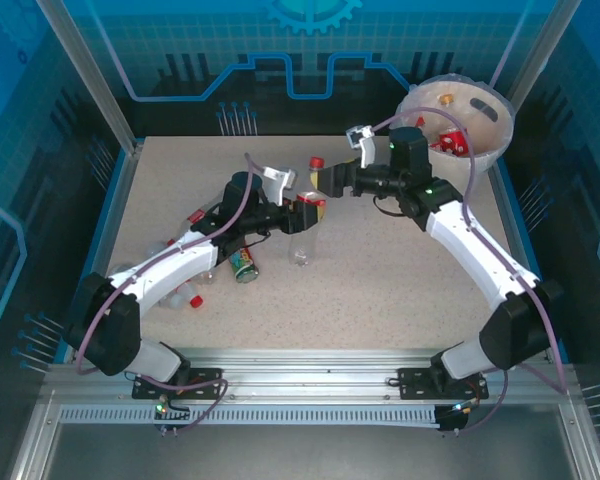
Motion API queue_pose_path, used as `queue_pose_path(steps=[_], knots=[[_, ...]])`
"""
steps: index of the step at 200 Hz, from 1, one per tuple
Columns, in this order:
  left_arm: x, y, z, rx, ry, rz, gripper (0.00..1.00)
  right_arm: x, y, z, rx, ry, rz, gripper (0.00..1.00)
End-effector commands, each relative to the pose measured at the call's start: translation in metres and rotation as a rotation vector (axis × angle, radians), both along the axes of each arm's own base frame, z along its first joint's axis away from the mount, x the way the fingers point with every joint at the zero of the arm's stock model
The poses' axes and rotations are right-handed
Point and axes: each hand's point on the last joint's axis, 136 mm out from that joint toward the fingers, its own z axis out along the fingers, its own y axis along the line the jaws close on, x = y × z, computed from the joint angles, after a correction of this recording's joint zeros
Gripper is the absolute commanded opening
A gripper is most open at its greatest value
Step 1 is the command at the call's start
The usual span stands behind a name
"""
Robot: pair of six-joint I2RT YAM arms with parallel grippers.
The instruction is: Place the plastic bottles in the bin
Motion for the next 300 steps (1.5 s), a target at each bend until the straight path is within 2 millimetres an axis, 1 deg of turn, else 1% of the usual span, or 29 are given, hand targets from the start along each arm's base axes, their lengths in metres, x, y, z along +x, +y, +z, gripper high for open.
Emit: queue_pose_path(steps=[1,23,51,72,82,93,100,114,129,134,142,148,153,156,174,184,191,208,227,234,241,264,280,291,300], knots=[[0.002,-0.009,0.028,0.026,-0.156,-0.033,0.52,0.001,0.012,-0.014,-0.032,0.063,0.014,0.84],[0.003,-0.011,0.033,0.025,-0.177,-0.027,0.52,0.0,0.022,-0.026,-0.045,0.101,0.047,0.84],[0.004,-0.012,0.039,0.009,-0.209,-0.022,0.52,0.001,0.024,-0.034,-0.041,0.128,0.054,0.79],[0.006,-0.012,0.044,0.004,-0.231,-0.011,0.52,0.002,0.024,-0.033,-0.037,0.132,0.05,0.71],[0.007,-0.011,0.045,0.008,-0.237,-0.001,0.52,0.003,0.023,-0.031,-0.035,0.128,0.044,0.65],[0.008,-0.011,0.045,0.01,-0.241,0.006,0.54,0.004,0.021,-0.028,-0.031,0.121,0.037,0.58],[0.008,-0.011,0.045,0.009,-0.243,0.009,0.55,0.005,0.021,-0.027,-0.03,0.119,0.035,0.56],[0.007,-0.011,0.046,0.005,-0.246,0.008,0.59,0.007,0.018,-0.025,-0.03,0.111,0.024,0.53],[0.005,-0.012,0.048,-0.001,-0.248,0.0,0.66,0.011,0.014,-0.02,-0.029,0.092,0.003,0.51],[0.005,-0.011,0.048,0.0,-0.248,0.003,0.7,0.012,0.012,-0.017,-0.028,0.084,-0.004,0.51],[0.004,-0.009,0.049,0.001,-0.25,0.006,0.82,0.016,0.008,-0.013,-0.025,0.07,-0.018,0.5],[0.002,-0.008,0.049,0.001,-0.253,0.006,0.92,0.018,0.004,-0.007,-0.02,0.055,-0.03,0.5],[0.001,-0.007,0.051,0.002,-0.256,0.009,0.98,0.021,0.0,-0.001,-0.018,0.038,-0.043,0.49],[0.0,-0.006,0.051,0.002,-0.257,0.009,0.99,0.023,-0.003,0.002,-0.019,0.026,-0.052,0.49],[-0.007,0.0,0.053,0.013,-0.262,0.016,0.99,0.036,-0.024,0.029,-0.028,-0.065,-0.129,0.45],[-0.012,0.006,0.053,0.025,-0.258,0.025,0.99,0.042,-0.039,0.048,-0.039,-0.137,-0.183,0.44],[-0.015,0.011,0.052,0.04,-0.244,0.038,0.99,0.046,-0.05,0.062,-0.048,-0.194,-0.229,0.44],[-0.022,0.026,0.039,0.1,-0.182,0.088,0.99,0.051,-0.078,0.097,-0.079,-0.336,-0.342,0.42],[-0.028,0.051,0.022,0.18,-0.082,0.176,0.99,0.05,-0.106,0.136,-0.112,-0.476,-0.447,0.39],[-0.03,0.063,0.015,0.206,-0.035,0.216,0.99,0.05,-0.116,0.147,-0.13,-0.518,-0.475,0.36],[-0.032,0.075,0.009,0.222,0.01,0.25,0.99,0.051,-0.126,0.157,-0.15,-0.551,-0.506,0.35],[-0.041,0.111,0.0,0.222,0.102,0.345,0.99,0.052,-0.164,0.193,-0.182,-0.668,-0.629,0.35],[-0.046,0.136,-0.01,0.205,0.165,0.43,0.99,0.049,-0.185,0.215,-0.21,-0.77,-0.712,0.32],[-0.048,0.155,-0.019,0.193,0.219,0.502,0.98,0.05,-0.199,0.225,-0.251,-0.831,-0.778,0.27],[-0.05,0.168,-0.026,0.181,0.25,0.548,0.97,0.051,-0.21,0.231,-0.282,-0.865,-0.823,0.26]])
